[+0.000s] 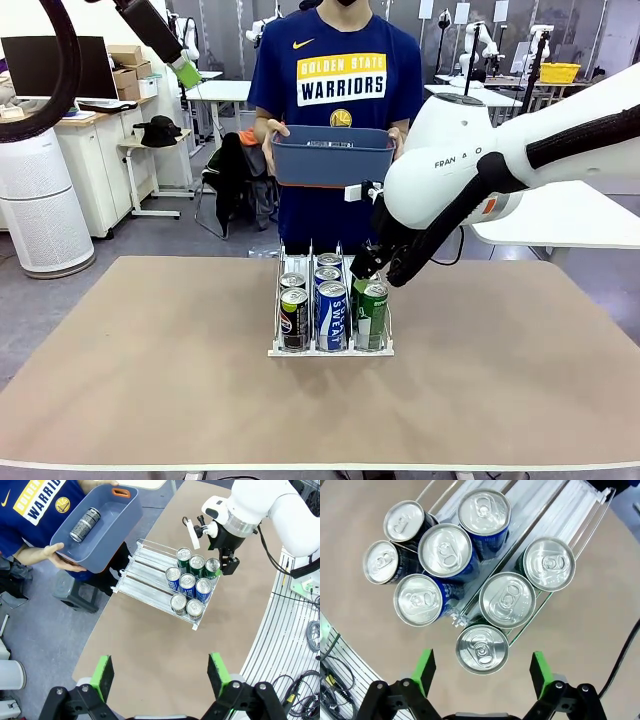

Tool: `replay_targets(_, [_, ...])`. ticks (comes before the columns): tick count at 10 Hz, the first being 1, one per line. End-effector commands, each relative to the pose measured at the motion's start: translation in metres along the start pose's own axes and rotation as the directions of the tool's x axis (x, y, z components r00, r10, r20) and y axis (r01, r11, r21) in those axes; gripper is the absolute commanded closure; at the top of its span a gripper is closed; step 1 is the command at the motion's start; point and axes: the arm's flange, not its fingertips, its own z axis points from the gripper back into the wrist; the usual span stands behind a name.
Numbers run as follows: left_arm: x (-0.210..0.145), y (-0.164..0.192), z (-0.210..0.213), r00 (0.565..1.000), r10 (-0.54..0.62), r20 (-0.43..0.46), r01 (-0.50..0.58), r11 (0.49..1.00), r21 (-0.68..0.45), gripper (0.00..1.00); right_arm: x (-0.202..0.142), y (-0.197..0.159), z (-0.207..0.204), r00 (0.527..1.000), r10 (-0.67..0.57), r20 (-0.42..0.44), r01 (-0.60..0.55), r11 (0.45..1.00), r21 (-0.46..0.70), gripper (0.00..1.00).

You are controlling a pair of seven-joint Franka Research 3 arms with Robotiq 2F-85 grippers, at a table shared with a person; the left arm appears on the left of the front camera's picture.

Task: Fill the beverage cans into the dispenser.
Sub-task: Pick up the Pepsi coke handed by the human.

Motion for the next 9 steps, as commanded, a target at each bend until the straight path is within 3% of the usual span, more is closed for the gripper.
replay_targets(1, [-0.002, 0.000, 0.001, 1.000, -0.001, -0.005, 0.001, 1.000, -0.006, 0.00, -0.015, -0.005, 0.040, 0.991, 0.099, 0.085, -0.101, 0.995, 0.021, 0.00])
replay_targets(2, [-0.002, 0.000, 0.001, 1.000, -0.001, -0.005, 0.001, 1.000, -0.006, 0.00, -0.017, -0.018, 0.062, 0.979, 0.163, 0.121, -0.167, 0.986, 0.019, 0.00])
replay_targets(5, [-0.002, 0.000, 0.001, 1.000, -0.001, -0.005, 0.001, 1.000, -0.006, 0.00, -0.025, -0.048, 0.136, 0.958, 0.202, 0.201, -0.222, 0.972, 0.078, 0.00])
replay_targets(9, [-0.002, 0.000, 0.001, 1.000, -0.001, -0.005, 0.001, 1.000, -0.006, 0.00, -0.030, -0.062, 0.220, 0.938, 0.214, 0.274, -0.242, 0.968, 0.071, 0.00])
